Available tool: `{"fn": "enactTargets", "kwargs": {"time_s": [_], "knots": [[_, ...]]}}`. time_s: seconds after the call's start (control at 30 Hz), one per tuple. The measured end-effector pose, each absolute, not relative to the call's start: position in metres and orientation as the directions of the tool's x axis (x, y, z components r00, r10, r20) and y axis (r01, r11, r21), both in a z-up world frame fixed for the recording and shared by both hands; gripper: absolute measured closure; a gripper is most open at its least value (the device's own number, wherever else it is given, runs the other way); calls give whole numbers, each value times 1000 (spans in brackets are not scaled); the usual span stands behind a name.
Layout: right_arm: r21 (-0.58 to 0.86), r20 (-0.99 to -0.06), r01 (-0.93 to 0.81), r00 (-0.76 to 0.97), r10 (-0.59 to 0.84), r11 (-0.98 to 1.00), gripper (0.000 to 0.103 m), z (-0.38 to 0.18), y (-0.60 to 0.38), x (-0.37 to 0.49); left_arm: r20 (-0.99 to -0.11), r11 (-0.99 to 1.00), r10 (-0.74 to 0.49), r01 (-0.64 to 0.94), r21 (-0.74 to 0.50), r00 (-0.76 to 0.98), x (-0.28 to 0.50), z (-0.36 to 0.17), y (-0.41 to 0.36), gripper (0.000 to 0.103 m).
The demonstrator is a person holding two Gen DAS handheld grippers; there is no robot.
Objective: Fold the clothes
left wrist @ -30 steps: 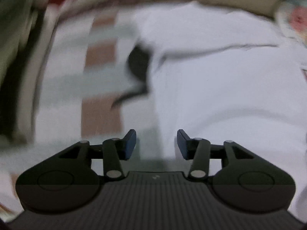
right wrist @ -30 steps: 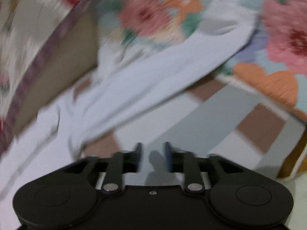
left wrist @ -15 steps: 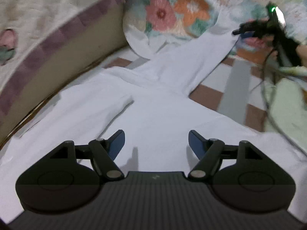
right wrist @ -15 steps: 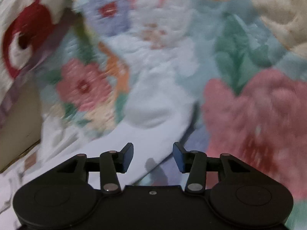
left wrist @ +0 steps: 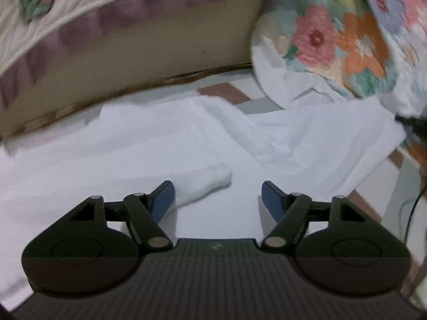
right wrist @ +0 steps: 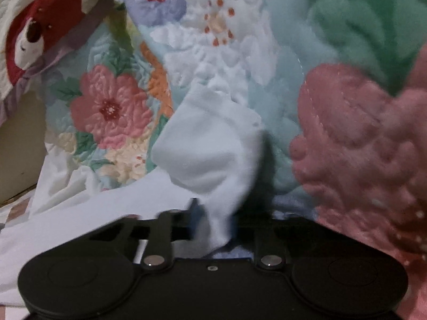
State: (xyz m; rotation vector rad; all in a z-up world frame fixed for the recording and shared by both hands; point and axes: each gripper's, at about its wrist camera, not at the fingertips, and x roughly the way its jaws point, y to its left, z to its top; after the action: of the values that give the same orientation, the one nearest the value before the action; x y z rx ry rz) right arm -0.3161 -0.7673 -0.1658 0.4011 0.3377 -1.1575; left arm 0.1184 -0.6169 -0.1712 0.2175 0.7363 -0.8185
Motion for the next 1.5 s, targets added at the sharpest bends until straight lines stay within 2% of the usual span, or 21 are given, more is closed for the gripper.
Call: {"fn": "enactTargets", "kwargs": {"time_s": [0.07,0.17,0.2,0.23,0.27,0.3,0.37,0.43,0.53,0.7,0.77,0.93,1.13,1.3,1.4,1.47,1.5], "knots": [[96,-430,923,375,-821,372,99,-149,-763,-308,-651,635,-622,767,-93,436,115,-169,-621,31],[-120,-259,870,438,-861,478,100,-76,-735,-289,-630,588,-669,799,-125,394,113,-166,-628,31],[-95,-249,880,431,-867,465,101,-61,-739,-298,-641,591,-667,794,-144,380,115,-168,-630,30],[-70,-240,889,425,-873,452,101,-46,-743,-307,-654,596,-663,786,-166,365,117,-171,-632,26],[-48,-246,895,420,-874,443,101,-36,-747,-314,-679,607,-650,770,-194,341,120,-175,-634,21],[-32,-281,895,418,-864,444,101,-37,-752,-315,-707,619,-631,757,-209,320,122,-179,-636,21],[-22,-342,895,412,-844,446,101,-39,-759,-314,-721,620,-608,766,-170,332,120,-182,-641,21],[-79,-360,888,398,-844,453,101,-45,-759,-303,-735,615,-585,778,-127,343,117,-183,-645,21],[-20,-382,902,392,-837,432,101,-53,-767,-299,-753,603,-553,795,-69,355,113,-182,-650,21],[-5,-434,884,418,-798,467,100,-65,-764,-285,-691,639,-640,732,-235,337,113,-158,-599,21],[16,-449,859,463,-764,511,100,-66,-758,-276,-677,665,-643,700,-261,358,112,-152,-567,21],[100,-462,759,608,-646,643,99,-68,-731,-227,-732,748,-495,659,-85,467,95,-155,-492,21],[312,-436,517,823,-364,797,98,-59,-678,-134,-722,836,-473,517,-185,506,94,-138,-428,21],[374,-350,269,927,-134,887,98,-20,-605,-35,-628,865,-496,405,-296,600,99,-120,-392,21],[373,-304,146,952,-28,916,98,-1,-549,7,-618,867,-499,361,-344,608,105,-122,-379,21],[317,-320,110,947,-3,942,90,-4,-510,34,-619,869,-495,334,-365,610,107,-125,-371,21],[275,-346,102,938,-1,956,65,-10,-492,45,-624,874,-485,315,-371,613,106,-128,-366,21]]}}
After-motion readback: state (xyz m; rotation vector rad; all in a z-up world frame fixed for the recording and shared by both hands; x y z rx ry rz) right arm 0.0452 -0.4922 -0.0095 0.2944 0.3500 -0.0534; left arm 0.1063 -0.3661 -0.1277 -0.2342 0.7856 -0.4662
